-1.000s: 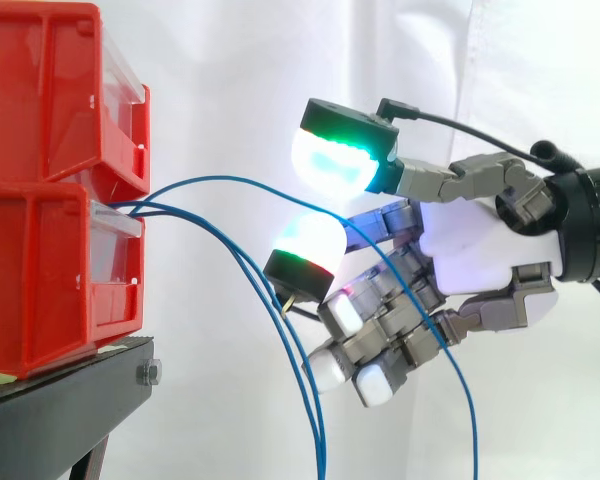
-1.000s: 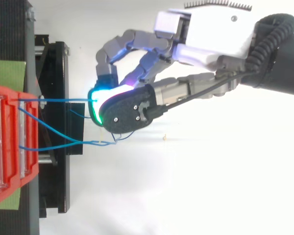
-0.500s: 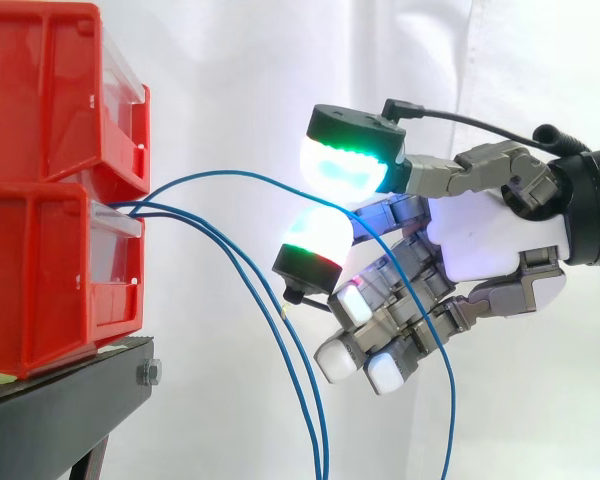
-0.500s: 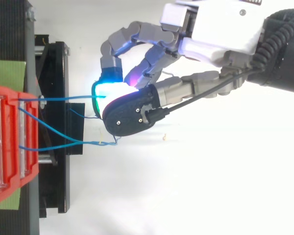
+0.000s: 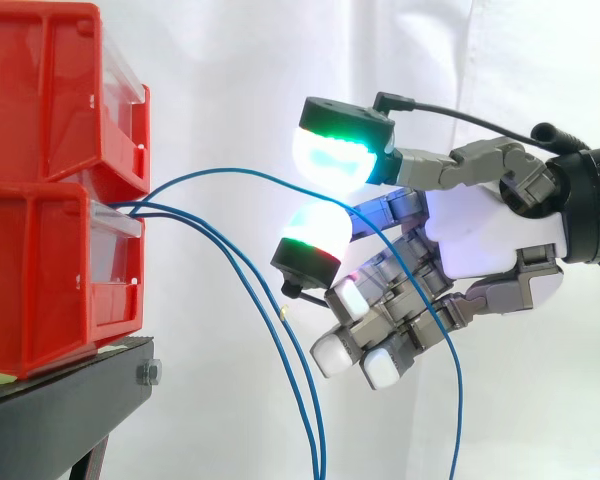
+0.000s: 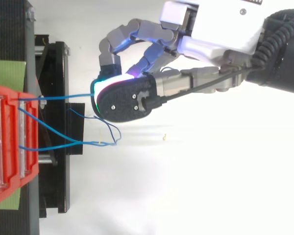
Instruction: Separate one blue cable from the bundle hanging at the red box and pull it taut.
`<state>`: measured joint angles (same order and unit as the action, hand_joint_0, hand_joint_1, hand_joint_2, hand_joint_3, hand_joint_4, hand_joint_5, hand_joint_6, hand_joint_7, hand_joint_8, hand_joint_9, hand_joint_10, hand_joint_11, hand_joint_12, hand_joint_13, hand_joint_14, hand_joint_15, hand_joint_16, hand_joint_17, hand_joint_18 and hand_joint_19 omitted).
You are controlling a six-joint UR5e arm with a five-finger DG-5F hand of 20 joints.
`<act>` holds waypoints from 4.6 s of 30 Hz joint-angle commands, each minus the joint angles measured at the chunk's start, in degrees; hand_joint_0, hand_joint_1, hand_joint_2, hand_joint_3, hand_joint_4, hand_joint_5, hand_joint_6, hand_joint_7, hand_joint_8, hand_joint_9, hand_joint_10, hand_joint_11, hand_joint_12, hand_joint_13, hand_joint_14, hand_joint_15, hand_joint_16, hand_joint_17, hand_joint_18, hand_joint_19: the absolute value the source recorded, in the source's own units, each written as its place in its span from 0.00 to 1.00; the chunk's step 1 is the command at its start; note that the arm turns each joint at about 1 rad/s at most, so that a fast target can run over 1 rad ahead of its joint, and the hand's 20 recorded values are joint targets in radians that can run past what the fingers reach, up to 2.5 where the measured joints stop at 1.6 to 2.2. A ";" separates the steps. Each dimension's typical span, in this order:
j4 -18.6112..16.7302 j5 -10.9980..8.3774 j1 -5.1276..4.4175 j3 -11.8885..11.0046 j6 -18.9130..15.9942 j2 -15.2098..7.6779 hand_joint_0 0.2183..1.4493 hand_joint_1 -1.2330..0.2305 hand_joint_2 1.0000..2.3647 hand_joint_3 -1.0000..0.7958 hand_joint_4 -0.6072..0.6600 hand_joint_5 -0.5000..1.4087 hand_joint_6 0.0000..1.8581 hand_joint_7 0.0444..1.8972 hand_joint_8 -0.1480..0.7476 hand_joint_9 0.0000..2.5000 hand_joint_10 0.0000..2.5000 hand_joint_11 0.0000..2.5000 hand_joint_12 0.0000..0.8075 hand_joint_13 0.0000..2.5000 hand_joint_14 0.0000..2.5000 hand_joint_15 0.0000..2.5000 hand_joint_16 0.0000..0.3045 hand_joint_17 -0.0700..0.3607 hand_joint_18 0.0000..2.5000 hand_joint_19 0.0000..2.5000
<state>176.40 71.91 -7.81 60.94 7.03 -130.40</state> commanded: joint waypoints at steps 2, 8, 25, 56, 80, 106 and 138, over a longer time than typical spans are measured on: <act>-0.53 -0.10 -0.01 0.06 0.00 -0.03 0.31 0.53 0.01 0.33 0.62 0.17 0.46 0.62 0.60 0.40 0.01 0.32 0.51 0.33 0.01 0.20 0.19 0.46 0.32 0.24; -0.53 -0.02 -0.01 0.15 0.00 -0.03 0.30 0.41 0.02 0.46 0.64 0.17 0.48 0.64 0.61 0.39 0.01 0.33 0.52 0.32 0.01 0.20 0.19 0.46 0.32 0.24; -1.15 -0.10 -0.10 0.15 -0.70 -0.03 0.38 0.30 0.02 0.45 0.51 0.15 0.50 0.64 0.58 0.38 0.01 0.38 0.50 0.32 0.01 0.20 0.18 0.46 0.32 0.21; -5.45 -1.42 -0.18 1.73 -8.52 -0.20 0.46 0.40 0.00 0.28 0.51 0.13 0.51 0.63 0.55 0.36 0.14 0.68 0.45 0.50 0.00 0.64 0.16 0.42 0.39 0.37; -5.37 -0.72 -0.18 1.82 -8.96 -0.91 0.45 0.41 0.00 0.28 0.59 0.13 0.51 0.59 0.57 0.26 0.89 0.51 0.45 0.34 1.00 0.55 0.12 0.35 0.58 0.86; -5.63 -0.90 -0.45 1.82 -8.79 -0.91 0.28 0.41 0.00 0.28 0.69 0.14 0.50 0.52 0.59 0.27 1.00 0.51 0.47 0.36 1.00 0.55 0.12 0.36 0.62 0.87; -5.63 -0.81 -0.53 1.82 -8.70 -0.91 0.24 0.47 0.00 0.28 0.69 0.15 0.49 0.54 0.60 0.29 0.99 0.53 0.50 0.37 1.00 0.55 0.15 0.40 0.61 0.84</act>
<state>170.78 71.06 -8.39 62.75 -1.67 -131.31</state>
